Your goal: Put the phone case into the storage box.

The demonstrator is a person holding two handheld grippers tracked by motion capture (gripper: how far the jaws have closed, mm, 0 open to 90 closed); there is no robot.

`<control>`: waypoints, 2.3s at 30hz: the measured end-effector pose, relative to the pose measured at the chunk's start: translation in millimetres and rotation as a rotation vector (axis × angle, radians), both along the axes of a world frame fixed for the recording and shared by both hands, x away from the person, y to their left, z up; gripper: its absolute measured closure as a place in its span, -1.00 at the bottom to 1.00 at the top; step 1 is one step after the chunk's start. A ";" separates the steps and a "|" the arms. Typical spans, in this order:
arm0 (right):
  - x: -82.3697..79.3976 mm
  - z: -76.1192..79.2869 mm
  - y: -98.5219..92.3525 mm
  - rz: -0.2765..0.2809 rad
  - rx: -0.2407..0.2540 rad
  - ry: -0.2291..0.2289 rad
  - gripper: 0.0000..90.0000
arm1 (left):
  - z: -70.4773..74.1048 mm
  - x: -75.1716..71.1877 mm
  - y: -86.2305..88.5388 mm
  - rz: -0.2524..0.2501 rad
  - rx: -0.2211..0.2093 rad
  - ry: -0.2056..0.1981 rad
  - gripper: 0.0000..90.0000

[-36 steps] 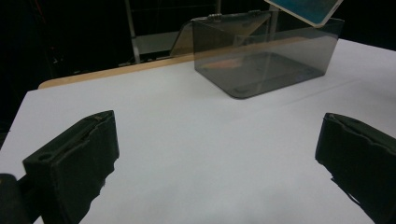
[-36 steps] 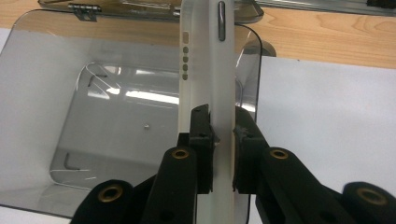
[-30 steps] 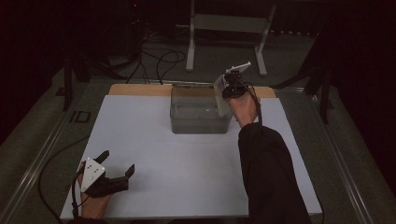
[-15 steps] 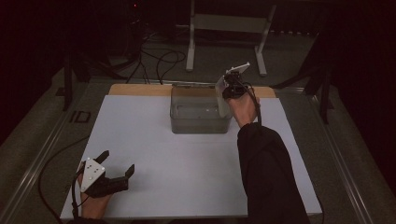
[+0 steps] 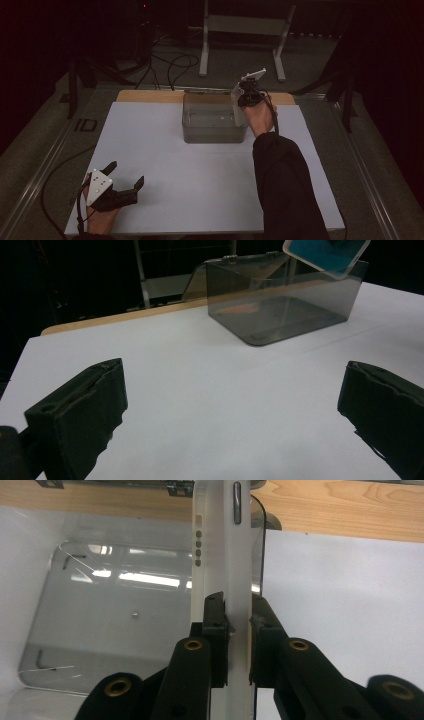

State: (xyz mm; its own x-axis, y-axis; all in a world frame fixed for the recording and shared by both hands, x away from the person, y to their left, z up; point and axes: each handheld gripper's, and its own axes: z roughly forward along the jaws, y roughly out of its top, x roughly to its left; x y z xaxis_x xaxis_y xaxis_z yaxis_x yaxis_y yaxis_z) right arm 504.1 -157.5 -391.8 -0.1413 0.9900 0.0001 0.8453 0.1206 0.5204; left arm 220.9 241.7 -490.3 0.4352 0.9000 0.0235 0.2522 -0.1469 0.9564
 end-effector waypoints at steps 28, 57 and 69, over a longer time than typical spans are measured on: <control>2.1 -18.3 5.5 -0.009 -0.031 0.024 0.81 | -0.3 0.6 -0.6 -0.001 -0.001 0.002 -0.99; 4.6 -31.6 8.9 -0.021 -0.059 0.043 0.81 | -0.4 0.6 -0.5 -0.001 -0.003 0.001 -0.99; 5.3 -34.2 10.1 -0.028 -0.072 0.053 0.80 | -0.5 0.7 -0.5 -0.001 -0.003 0.001 -0.99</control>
State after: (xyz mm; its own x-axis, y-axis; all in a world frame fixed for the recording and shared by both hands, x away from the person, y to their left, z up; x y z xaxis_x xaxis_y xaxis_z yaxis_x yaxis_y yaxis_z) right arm 509.4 -147.4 -426.0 -0.1157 0.9912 -0.0639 0.8752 0.1322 0.4654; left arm 221.6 241.2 -490.8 0.4366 0.8994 0.0207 0.2529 -0.1448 0.9566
